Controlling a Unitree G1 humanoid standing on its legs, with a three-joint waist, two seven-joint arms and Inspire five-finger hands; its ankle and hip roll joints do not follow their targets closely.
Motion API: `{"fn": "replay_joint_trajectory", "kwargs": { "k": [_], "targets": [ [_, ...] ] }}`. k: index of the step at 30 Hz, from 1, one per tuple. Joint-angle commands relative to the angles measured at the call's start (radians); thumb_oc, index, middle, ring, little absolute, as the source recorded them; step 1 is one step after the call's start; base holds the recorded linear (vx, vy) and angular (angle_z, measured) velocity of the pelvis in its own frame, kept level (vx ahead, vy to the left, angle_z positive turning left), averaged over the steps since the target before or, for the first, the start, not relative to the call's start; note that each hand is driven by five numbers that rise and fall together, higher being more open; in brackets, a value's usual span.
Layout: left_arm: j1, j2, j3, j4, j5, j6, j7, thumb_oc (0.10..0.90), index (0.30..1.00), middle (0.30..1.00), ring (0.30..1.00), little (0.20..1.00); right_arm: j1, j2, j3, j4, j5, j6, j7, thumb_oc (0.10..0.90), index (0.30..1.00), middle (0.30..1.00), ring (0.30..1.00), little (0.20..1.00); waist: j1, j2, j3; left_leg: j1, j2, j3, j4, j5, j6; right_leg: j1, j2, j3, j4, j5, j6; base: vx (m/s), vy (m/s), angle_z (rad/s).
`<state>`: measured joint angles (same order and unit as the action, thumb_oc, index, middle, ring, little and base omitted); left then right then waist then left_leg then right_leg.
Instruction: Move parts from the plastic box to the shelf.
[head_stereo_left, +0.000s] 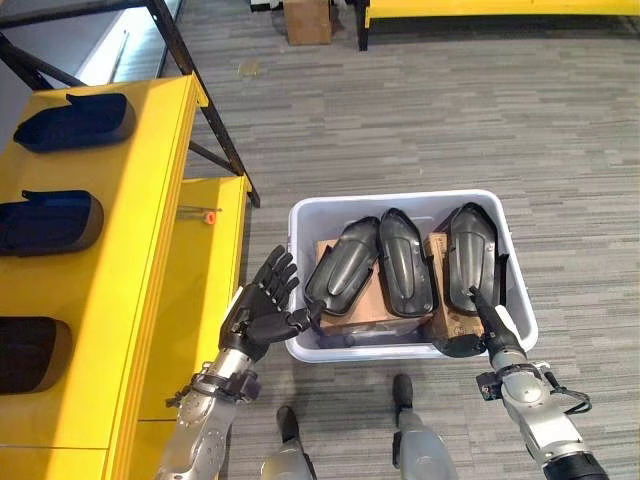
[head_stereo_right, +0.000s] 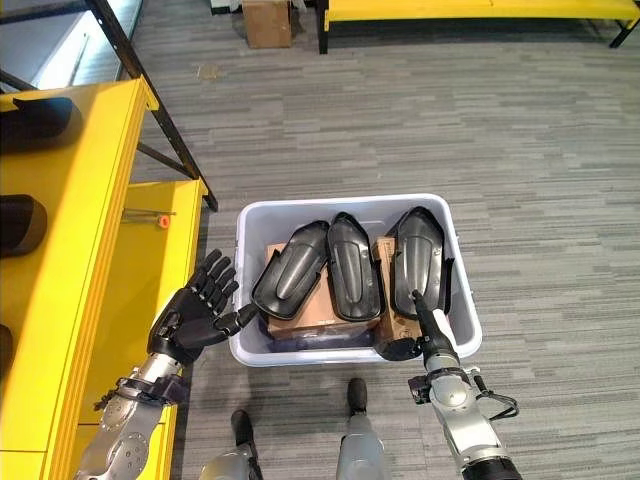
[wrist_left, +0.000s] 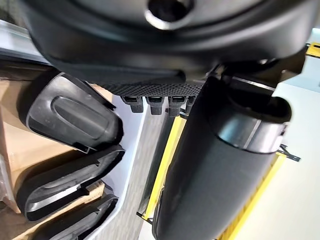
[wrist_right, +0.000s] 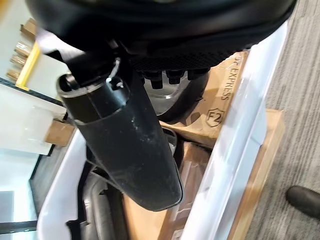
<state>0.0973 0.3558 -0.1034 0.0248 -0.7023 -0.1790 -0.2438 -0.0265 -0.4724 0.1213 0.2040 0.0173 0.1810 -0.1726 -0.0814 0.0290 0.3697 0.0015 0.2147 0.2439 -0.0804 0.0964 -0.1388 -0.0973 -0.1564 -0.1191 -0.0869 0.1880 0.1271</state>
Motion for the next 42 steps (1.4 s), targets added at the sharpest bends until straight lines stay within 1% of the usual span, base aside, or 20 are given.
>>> {"fn": "replay_joint_trajectory", "kwargs": {
  "k": [1,6,7,9,10,11,13,16,22,28,34,35,37,42],
  "targets": [
    [-0.079,0.054,0.042,-0.12,-0.01,-0.061,-0.011,0.9,1.0,1.0,1.0,1.0,-0.129,-0.056,-0.076,-0.046,-0.069,-0.049,-0.059,0.9,1.0,1.0,1.0,1.0,-0.002,-0.018,-0.02,0.03,-0.012,0.045,-0.007,-0.015,0.017,0.045,0.003,-0.013,0.005,-0.063,0.025,0.0,0.0,0.0],
    [-0.1,0.06,0.039,-0.125,-0.009,-0.054,-0.002,0.9,1.0,1.0,1.0,1.0,-0.166,-0.084,-0.078,-0.018,-0.135,-0.052,-0.072,0.9,1.0,1.0,1.0,1.0,0.0,-0.01,0.003,0.01,-0.014,0.04,-0.007,-0.012,0.018,0.027,0.002,-0.01,0.01,-0.063,0.024,-0.03,-0.011,0.0],
    [-0.111,0.065,0.037,-0.129,-0.009,-0.047,0.0,0.9,1.0,1.0,1.0,1.0,-0.186,-0.101,-0.078,-0.015,-0.158,-0.066,-0.106,0.9,1.0,1.0,1.0,1.0,0.001,-0.006,0.016,0.001,-0.014,0.038,-0.007,-0.009,0.017,0.017,0.001,-0.011,0.016,-0.065,0.024,-0.06,-0.026,0.0],
    [-0.116,0.066,0.036,-0.131,-0.008,-0.044,0.003,0.9,1.0,1.0,1.0,1.0,-0.196,-0.109,-0.08,-0.016,-0.166,-0.074,-0.126,0.9,1.0,1.0,1.0,1.0,0.002,-0.005,0.02,-0.004,-0.014,0.037,-0.007,-0.008,0.017,0.012,0.001,-0.011,0.018,-0.065,0.024,-0.03,-0.012,0.0],
    [-0.121,0.066,0.035,-0.133,-0.007,-0.039,0.005,0.9,1.0,1.0,1.0,1.0,-0.208,-0.115,-0.084,-0.022,-0.174,-0.079,-0.154,0.9,1.0,1.0,1.0,1.0,0.003,-0.003,0.024,-0.007,-0.014,0.036,-0.007,-0.007,0.017,0.009,0.0,-0.012,0.019,-0.065,0.023,-0.03,-0.008,0.01],
    [-0.123,0.067,0.033,-0.14,-0.006,-0.038,0.008,0.9,1.0,1.0,1.0,1.0,-0.225,-0.124,-0.094,-0.038,-0.207,-0.093,-0.191,0.9,1.0,1.0,1.0,1.0,0.001,0.001,0.029,-0.011,-0.016,0.035,-0.007,-0.008,0.018,0.005,0.0,-0.011,0.02,-0.066,0.023,-0.03,-0.001,0.01],
    [-0.126,0.069,0.027,-0.141,-0.017,-0.043,0.01,0.9,1.0,1.0,1.0,1.0,-0.258,-0.136,-0.106,-0.064,-0.247,-0.093,-0.218,0.9,1.0,1.0,1.0,1.0,0.0,0.01,0.034,-0.017,-0.02,0.033,-0.007,-0.01,0.018,-0.001,-0.001,-0.01,0.02,-0.067,0.022,-0.02,0.009,0.0],
    [-0.126,0.071,0.028,-0.142,-0.02,-0.042,0.008,0.9,1.0,1.0,1.0,1.0,-0.273,-0.142,-0.107,-0.075,-0.274,-0.079,-0.208,0.9,1.0,1.0,1.0,1.0,0.0,0.015,0.037,-0.018,-0.021,0.033,-0.007,-0.009,0.018,-0.004,-0.003,-0.011,0.025,-0.069,0.021,0.0,0.0,0.0],
    [-0.133,0.079,0.023,-0.141,-0.026,-0.037,0.008,0.9,1.0,1.0,1.0,1.0,-0.331,-0.185,-0.082,-0.061,-0.413,-0.035,-0.194,0.9,1.0,1.0,1.0,1.0,0.006,0.021,0.046,-0.026,-0.023,0.033,-0.007,-0.008,0.016,-0.012,-0.006,-0.013,0.027,-0.071,0.021,0.0,0.0,0.0],
    [-0.148,0.09,0.016,-0.127,-0.029,-0.038,-0.004,0.9,1.0,1.0,1.0,1.0,-0.378,-0.235,-0.045,0.007,-0.498,-0.022,-0.189,0.9,1.0,1.0,1.0,1.0,0.015,0.025,0.064,-0.044,-0.025,0.026,-0.007,-0.004,0.014,-0.03,-0.007,-0.015,0.036,-0.075,0.021,-0.01,-0.003,0.0],
    [-0.18,0.096,0.006,-0.113,-0.026,-0.035,0.009,0.9,1.0,1.0,1.0,1.0,-0.436,-0.259,0.001,0.07,-0.488,-0.001,-0.169,0.9,1.0,1.0,1.0,1.0,0.02,0.029,0.087,-0.073,-0.025,0.018,-0.007,0.002,0.012,-0.058,-0.009,-0.017,0.045,-0.077,0.022,-0.04,-0.014,0.0],
    [-0.188,0.099,0.005,-0.114,-0.02,-0.031,0.01,0.9,1.0,1.0,1.0,1.0,-0.441,-0.263,0.004,0.084,-0.49,-0.012,-0.174,0.9,1.0,1.0,1.0,1.0,0.022,0.03,0.095,-0.08,-0.026,0.016,-0.007,0.003,0.012,-0.065,-0.01,-0.018,0.046,-0.077,0.022,-0.05,-0.017,0.0],
    [-0.192,0.101,0.005,-0.116,-0.023,-0.021,0.012,0.9,1.0,1.0,1.0,1.0,-0.448,-0.27,0.011,0.087,-0.499,-0.012,-0.169,0.9,1.0,1.0,1.0,1.0,0.023,0.031,0.101,-0.089,-0.026,0.015,-0.007,0.003,0.012,-0.075,-0.011,-0.018,0.05,-0.077,0.023,-0.05,-0.017,0.02],
    [-0.204,0.104,-0.003,-0.115,-0.019,-0.025,0.012,0.9,1.0,1.0,1.0,1.0,-0.467,-0.289,0.035,0.091,-0.508,-0.02,-0.169,0.9,1.0,1.0,1.0,1.0,0.023,0.032,0.115,-0.102,-0.024,0.015,-0.007,0.006,0.012,-0.091,-0.01,-0.021,0.063,-0.081,0.021,-0.01,-0.005,0.0]
  ]
}}
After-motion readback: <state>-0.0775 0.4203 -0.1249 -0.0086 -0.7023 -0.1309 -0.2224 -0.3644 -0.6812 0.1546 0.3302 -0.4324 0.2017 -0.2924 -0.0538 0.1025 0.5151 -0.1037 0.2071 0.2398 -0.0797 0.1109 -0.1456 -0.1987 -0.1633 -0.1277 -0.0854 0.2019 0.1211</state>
